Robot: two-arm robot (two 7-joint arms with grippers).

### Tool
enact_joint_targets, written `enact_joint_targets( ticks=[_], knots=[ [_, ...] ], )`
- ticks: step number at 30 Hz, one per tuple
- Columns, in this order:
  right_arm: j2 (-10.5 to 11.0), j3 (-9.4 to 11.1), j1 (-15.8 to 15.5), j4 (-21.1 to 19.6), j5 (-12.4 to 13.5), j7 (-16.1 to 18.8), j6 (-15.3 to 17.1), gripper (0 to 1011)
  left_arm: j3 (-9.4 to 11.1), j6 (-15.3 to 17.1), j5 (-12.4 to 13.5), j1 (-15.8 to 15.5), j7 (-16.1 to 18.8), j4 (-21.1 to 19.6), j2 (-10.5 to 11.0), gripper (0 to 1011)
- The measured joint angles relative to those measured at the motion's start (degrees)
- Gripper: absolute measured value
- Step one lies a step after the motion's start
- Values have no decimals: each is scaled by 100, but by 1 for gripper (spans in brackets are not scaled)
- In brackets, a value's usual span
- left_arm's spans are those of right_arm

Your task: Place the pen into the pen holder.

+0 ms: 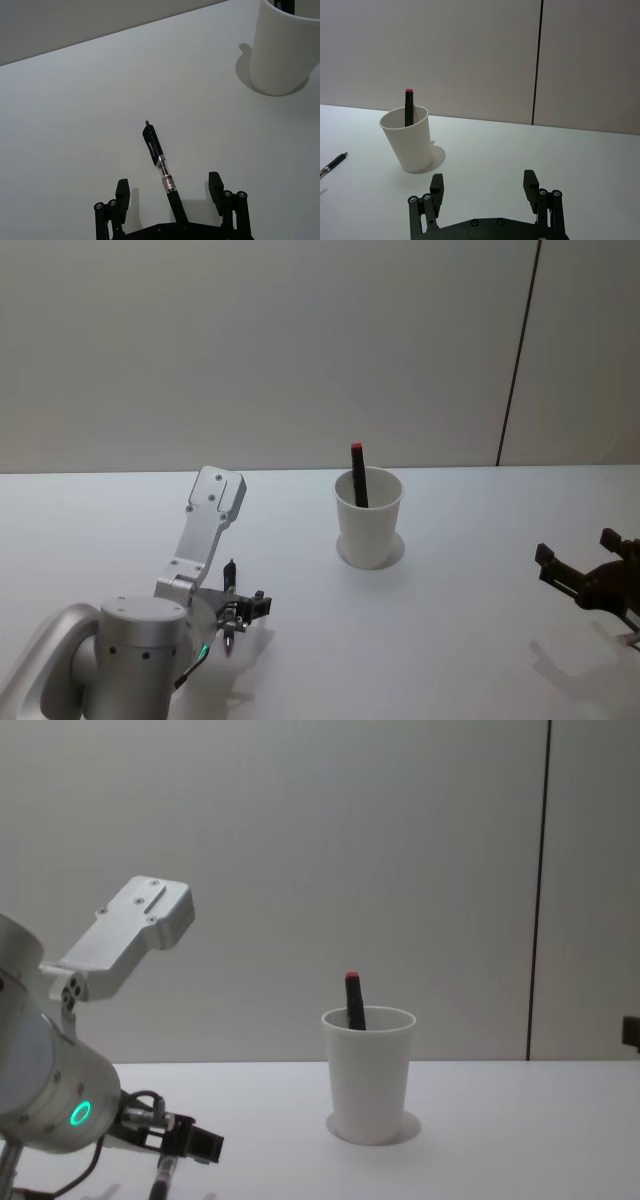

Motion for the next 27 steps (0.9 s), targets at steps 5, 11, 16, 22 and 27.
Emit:
enact_joint_targets(
  ticks=[5,11,16,22,27],
  knots=[
    [0,0,0,0,0,0,0,1002,-34,-55,-4,-15,21,92,-41,1004],
    [0,0,0,0,0,0,0,1002,-76,-102,-6,-43,25,206,-88,1004],
    [0,0,0,0,0,0,0,1002,-106,-108,4,-76,0,298,-121,1004],
    [0,0,0,0,0,0,0,1002,-130,-105,67,-123,-92,419,-154,1004],
    [0,0,0,0,0,0,0,1001,-146,-103,132,-159,-173,513,-171,1004]
  ],
)
